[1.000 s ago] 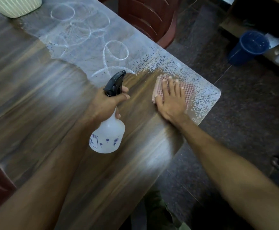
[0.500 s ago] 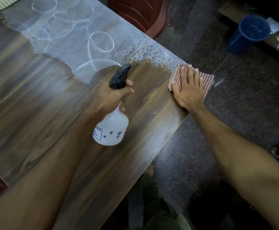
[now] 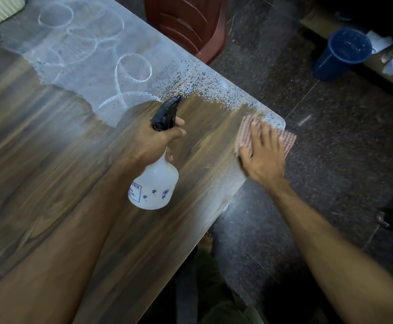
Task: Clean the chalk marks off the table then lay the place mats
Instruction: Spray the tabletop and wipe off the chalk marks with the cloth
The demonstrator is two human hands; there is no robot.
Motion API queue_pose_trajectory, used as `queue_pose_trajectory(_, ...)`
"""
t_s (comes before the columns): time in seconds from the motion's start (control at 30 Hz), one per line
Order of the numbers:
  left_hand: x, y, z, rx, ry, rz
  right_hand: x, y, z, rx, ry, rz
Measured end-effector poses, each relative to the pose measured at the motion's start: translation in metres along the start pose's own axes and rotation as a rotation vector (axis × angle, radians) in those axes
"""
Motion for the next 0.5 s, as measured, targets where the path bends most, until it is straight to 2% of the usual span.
queue_pose_trajectory(0.1,0.001,-0.001,0.003,-0.006,-0.019,-0.001,-0.009,-0.039,-0.015,0.103,-0.021,-0.005)
queue_pose_trajectory(0.2,0.006,-0.003,0.006,-0.026,-0.001,0.005,-0.013,-0.042,0.005,0.110,-0.036,-0.021)
queue_pose_trajectory(0.37,0.018,-0.008,0.003,-0.036,-0.004,0.030,-0.001,0.024,0.075,-0.156,-0.013,0.001)
queue_pose_trajectory(0.5,0.017,-0.010,-0.001,-0.029,-0.026,0.022,0.005,0.050,0.065,-0.258,-0.067,0.020)
Point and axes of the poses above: each hand's wrist, its own y-axis away from the middle knuckle, its own x-axis out of the palm, z = x × y, the point moved 6 cm from there along -y, towards the middle knuckle, and after that the axes turned 10 degrees about y, right-handed, at the moved point
